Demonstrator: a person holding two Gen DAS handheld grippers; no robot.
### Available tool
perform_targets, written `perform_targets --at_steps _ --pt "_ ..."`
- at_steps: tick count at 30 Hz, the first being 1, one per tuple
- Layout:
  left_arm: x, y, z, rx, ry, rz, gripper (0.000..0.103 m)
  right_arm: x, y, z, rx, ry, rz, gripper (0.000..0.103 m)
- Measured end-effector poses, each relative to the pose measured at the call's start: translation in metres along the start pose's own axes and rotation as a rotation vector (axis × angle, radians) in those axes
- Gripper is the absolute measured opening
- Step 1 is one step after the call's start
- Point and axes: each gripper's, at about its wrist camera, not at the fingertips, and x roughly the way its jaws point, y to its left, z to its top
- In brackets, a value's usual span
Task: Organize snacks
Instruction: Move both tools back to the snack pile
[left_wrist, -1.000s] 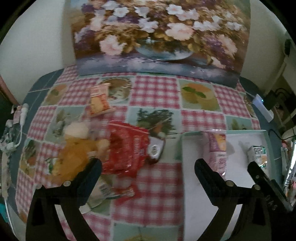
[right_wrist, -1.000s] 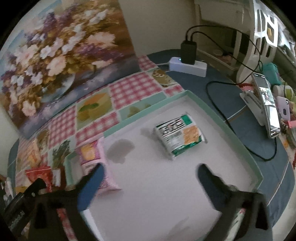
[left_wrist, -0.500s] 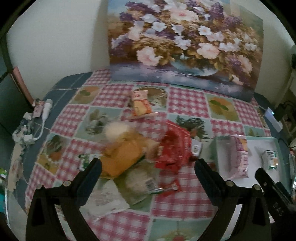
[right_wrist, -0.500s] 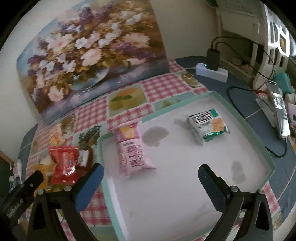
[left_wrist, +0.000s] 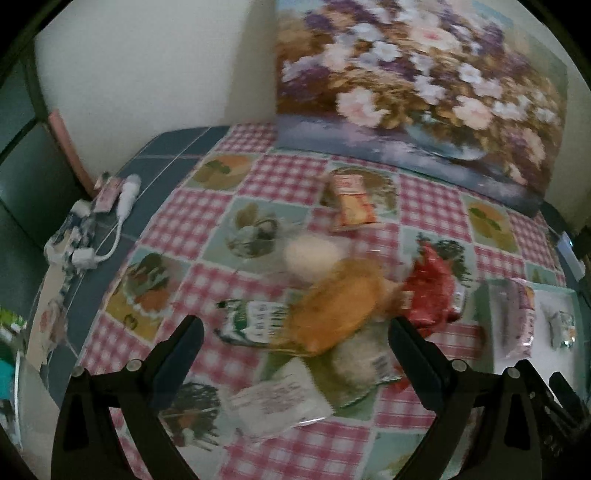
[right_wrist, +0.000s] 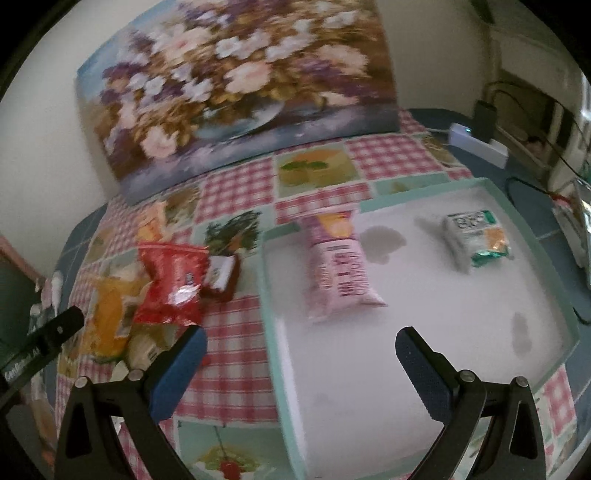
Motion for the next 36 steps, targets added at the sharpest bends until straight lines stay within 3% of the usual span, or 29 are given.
perform_targets --at_steps 7,13,23,31,36 --pt "0.009 0.043 0.000 -0.086 0.029 0.022 0.100 0.006 0.033 -0.004 -0.060 0.002 0.075 0.103" --pt "0.023 0.064 -0.004 -0.137 0.082 -0.011 0.100 0.020 0.056 -0.009 -0.084 0.039 0.107 0.103" --pt "0.057 0.056 -0.025 -0.103 0.239 -0.067 0.100 0.054 0.084 -0.031 -0.227 0.156 0.079 0.102" --pt "0.077 0.049 -0.048 -0.117 0.360 -0.109 0.100 0.069 0.095 -0.046 -0.340 0.187 0.039 0.091" --pt "0.084 0.045 -0.056 -0.102 0.392 -0.096 0.100 0.074 0.104 -0.052 -0.422 0.174 0.008 0.088"
